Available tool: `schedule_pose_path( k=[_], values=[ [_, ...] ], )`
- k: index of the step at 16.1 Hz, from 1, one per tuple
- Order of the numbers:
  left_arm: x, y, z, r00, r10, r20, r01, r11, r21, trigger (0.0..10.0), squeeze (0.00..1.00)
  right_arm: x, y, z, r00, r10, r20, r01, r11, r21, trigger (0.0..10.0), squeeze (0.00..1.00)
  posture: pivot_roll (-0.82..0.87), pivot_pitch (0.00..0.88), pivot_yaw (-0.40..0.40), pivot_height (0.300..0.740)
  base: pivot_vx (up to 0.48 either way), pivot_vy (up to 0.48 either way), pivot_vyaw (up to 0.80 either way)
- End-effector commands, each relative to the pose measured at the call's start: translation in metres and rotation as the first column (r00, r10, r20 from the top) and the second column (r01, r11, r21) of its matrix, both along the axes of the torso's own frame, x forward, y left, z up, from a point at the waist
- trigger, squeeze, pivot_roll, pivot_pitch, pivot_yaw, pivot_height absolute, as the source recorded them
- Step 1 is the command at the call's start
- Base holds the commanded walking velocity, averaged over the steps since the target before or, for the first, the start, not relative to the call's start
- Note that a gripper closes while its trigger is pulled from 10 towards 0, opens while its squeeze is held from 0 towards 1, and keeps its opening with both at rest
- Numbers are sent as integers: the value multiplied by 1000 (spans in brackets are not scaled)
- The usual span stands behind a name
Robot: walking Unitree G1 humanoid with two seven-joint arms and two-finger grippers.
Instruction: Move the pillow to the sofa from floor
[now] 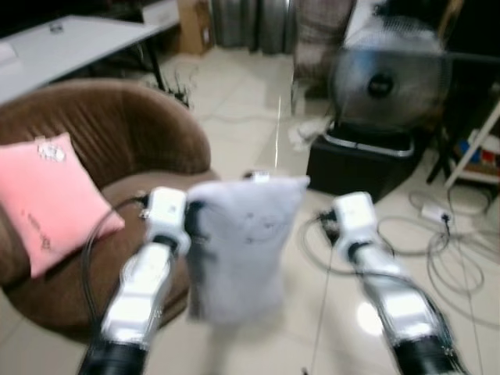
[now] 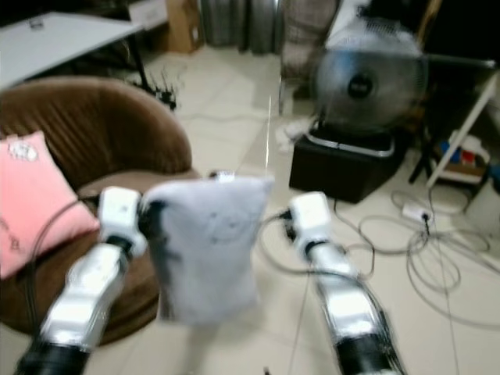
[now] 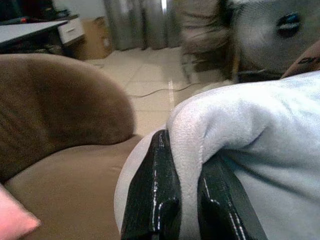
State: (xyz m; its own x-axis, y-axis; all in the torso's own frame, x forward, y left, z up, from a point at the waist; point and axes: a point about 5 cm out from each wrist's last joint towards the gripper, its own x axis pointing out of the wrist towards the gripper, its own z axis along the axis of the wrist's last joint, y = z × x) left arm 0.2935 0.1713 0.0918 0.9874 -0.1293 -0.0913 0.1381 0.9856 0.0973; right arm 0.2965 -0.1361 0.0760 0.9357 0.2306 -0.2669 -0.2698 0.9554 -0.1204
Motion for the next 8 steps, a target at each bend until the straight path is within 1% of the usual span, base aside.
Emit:
schedule_pose_path(
  k=[1, 5, 6, 8],
  values=[
    [5, -4, 16, 997, -8, 75, 8, 1000, -6, 10000, 0, 1, -11, 3, 1000, -26, 10, 27, 999, -19, 10000, 0, 55, 0, 68, 740, 446, 0, 0],
    [6, -4, 17, 997, -10, 78, 10, 1000, -4, 10000, 0, 2, -9, 4, 1000, -11, 20, 12, 1000, -16, 10000, 0, 55, 0, 68, 740, 452, 0, 0],
    [6, -4, 17, 997, -10, 79, 10, 1000, -4, 10000, 0, 2, -8, 4, 1000, -10, 20, 10, 1000, -17, 10000, 0, 56, 0, 70, 740, 450, 0, 525],
    [6, -4, 17, 997, -10, 81, 11, 1000, -3, 10000, 0, 2, -8, 4, 1000, -6, 22, 6, 1000, -15, 10000, 0, 56, 0, 70, 740, 454, 0, 800]
  ],
)
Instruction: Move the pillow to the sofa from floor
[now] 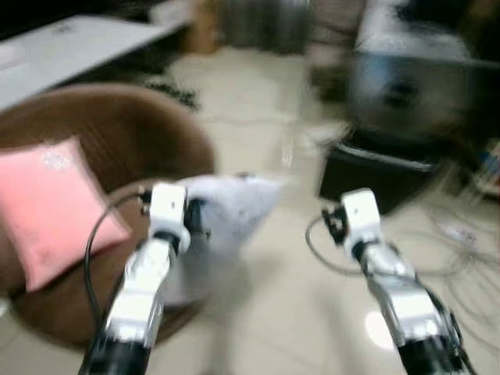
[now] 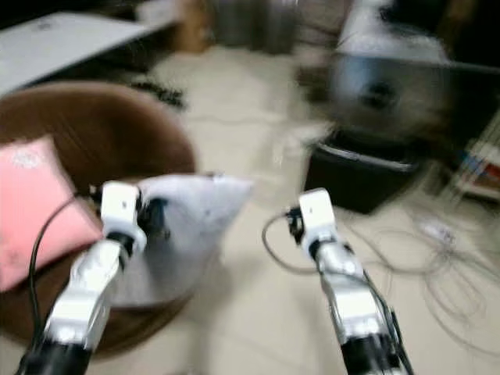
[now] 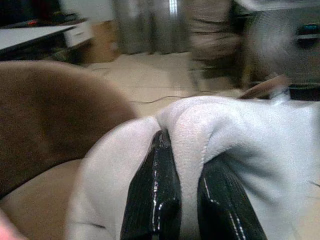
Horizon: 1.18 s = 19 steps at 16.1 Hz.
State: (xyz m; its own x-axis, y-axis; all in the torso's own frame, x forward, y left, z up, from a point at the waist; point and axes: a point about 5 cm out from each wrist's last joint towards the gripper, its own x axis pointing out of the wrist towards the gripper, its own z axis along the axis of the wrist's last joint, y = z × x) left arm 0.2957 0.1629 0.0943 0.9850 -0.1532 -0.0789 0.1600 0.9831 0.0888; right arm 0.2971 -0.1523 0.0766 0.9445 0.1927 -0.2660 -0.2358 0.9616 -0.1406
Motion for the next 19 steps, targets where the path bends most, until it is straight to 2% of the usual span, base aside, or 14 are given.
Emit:
schedule_pose_path(
  k=[1, 4, 14, 19],
  values=[
    [4, 5, 15, 997, 13, 70, -13, 1000, 5, 10000, 0, 2, 9, 4, 999, 30, 18, -31, 1000, 5, 10000, 0, 56, 0, 70, 740, 454, 0, 800],
    [4, 5, 15, 998, 10, 69, -10, 1000, 8, 10000, 0, 2, 8, 4, 999, 28, 20, -28, 1000, 9, 10000, 0, 56, 0, 70, 740, 453, 0, 800],
    [4, 2, 14, 998, -12, 64, 11, 1000, 14, 10000, 0, 2, 5, 3, 1000, -1, 15, 0, 1000, 11, 10000, 0, 53, 0, 72, 740, 454, 0, 0],
    [4, -6, 14, 994, -92, 61, 90, 995, 30, 10000, 0, 2, 5, 2, 1000, -4, 13, 4, 1000, 10, 10000, 0, 55, 0, 70, 740, 455, 0, 0]
  ],
)
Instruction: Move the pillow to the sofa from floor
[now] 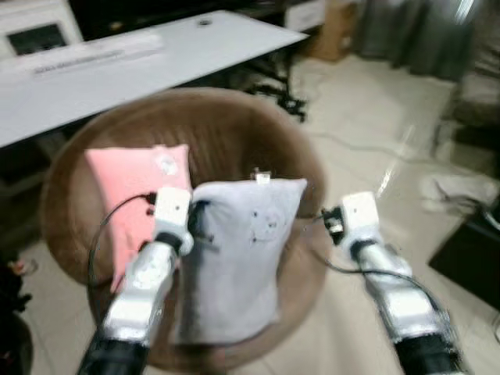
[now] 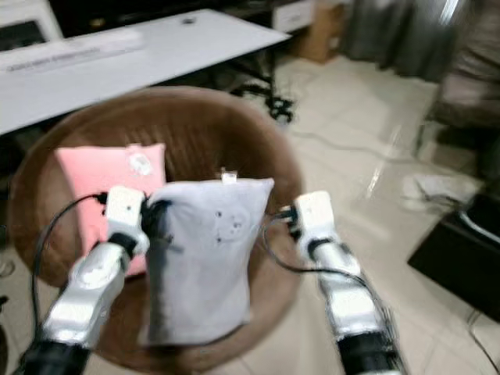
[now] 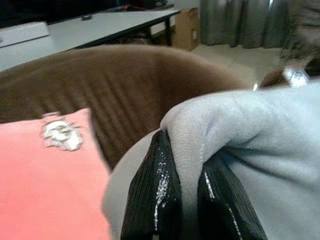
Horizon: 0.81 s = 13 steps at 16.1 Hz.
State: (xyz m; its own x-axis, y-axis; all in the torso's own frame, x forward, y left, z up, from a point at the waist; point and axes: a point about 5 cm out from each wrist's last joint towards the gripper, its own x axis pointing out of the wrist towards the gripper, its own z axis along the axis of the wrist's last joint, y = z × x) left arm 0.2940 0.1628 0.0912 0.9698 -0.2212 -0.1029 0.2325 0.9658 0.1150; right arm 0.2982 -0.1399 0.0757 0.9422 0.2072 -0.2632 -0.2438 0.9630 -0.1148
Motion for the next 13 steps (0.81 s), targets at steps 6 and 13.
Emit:
schedule_pose_path(
  k=[6, 13],
  values=[
    [24, -37, 35, 969, -218, 114, 224, 973, -48, 10000, 0, 3, -7, 5, 1000, -11, 17, 11, 1000, -8, 10000, 0, 60, 0, 62, 740, 301, 0, 0],
    [45, -64, 49, 902, -422, 87, 420, 907, 41, 10000, 0, 1, -7, 6, 1000, -4, 21, 4, 1000, 1, 10000, 0, 56, 0, 58, 740, 0, 0, 0]
  ],
)
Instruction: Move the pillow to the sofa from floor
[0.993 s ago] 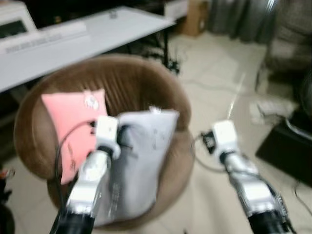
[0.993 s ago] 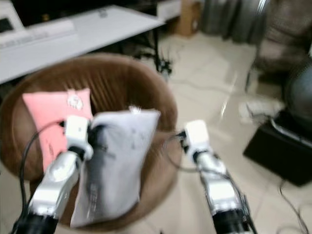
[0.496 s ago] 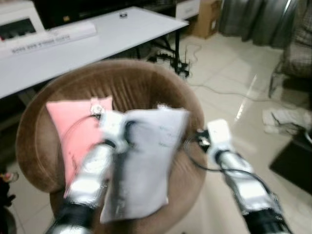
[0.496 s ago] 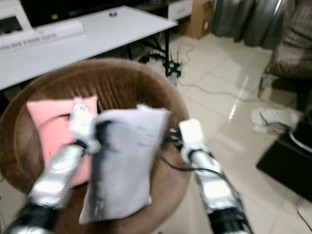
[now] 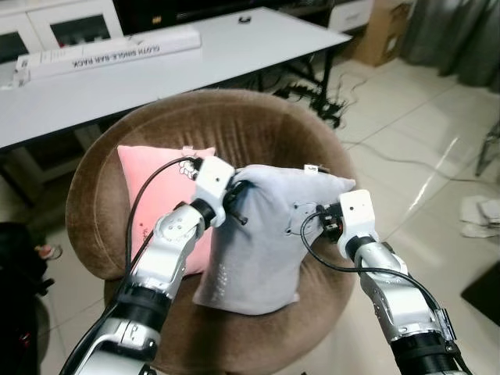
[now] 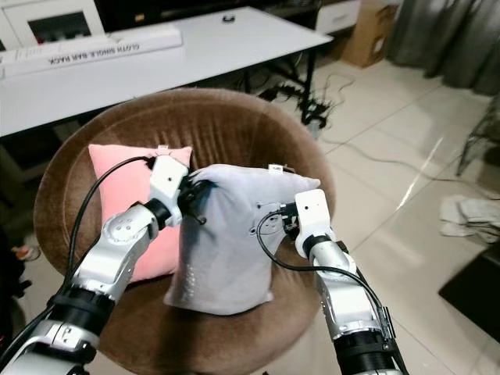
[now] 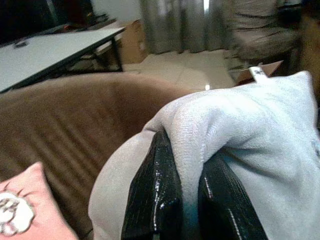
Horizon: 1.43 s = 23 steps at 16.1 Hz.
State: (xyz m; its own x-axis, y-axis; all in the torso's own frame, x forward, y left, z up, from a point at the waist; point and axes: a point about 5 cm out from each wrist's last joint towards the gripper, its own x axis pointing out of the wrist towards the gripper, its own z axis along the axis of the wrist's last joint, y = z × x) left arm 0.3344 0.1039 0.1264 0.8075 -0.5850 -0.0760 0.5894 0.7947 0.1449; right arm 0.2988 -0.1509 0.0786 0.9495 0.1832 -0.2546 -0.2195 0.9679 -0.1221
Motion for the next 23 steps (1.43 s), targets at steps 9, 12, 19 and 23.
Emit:
schedule_pose_path(
  k=[9, 12, 19, 23],
  values=[
    [13, -7, 11, 998, 40, 45, -40, 999, 6, 10000, 0, -4, 3, 1, 1000, 30, -1, -30, 1000, -4, 10000, 0, 53, 0, 58, 740, 0, 0, 0],
    [11, -7, 8, 998, 51, 44, -52, 999, -1, 10000, 0, -5, 3, 1, 1000, 31, -5, -31, 1000, -5, 10000, 0, 53, 0, 58, 740, 0, 0, 0],
    [8, -8, 6, 997, 52, 61, -53, 999, 8, 10000, 0, -5, 4, 1, 999, 33, -7, -33, 999, -4, 10000, 0, 56, 0, 56, 740, 0, 0, 0],
    [11, -3, 11, 994, 76, 84, -79, 997, 27, 10000, 0, -4, 6, 4, 1000, 31, 4, -31, 1000, -3, 10000, 0, 90, 0, 32, 740, 0, 0, 0]
  ],
)
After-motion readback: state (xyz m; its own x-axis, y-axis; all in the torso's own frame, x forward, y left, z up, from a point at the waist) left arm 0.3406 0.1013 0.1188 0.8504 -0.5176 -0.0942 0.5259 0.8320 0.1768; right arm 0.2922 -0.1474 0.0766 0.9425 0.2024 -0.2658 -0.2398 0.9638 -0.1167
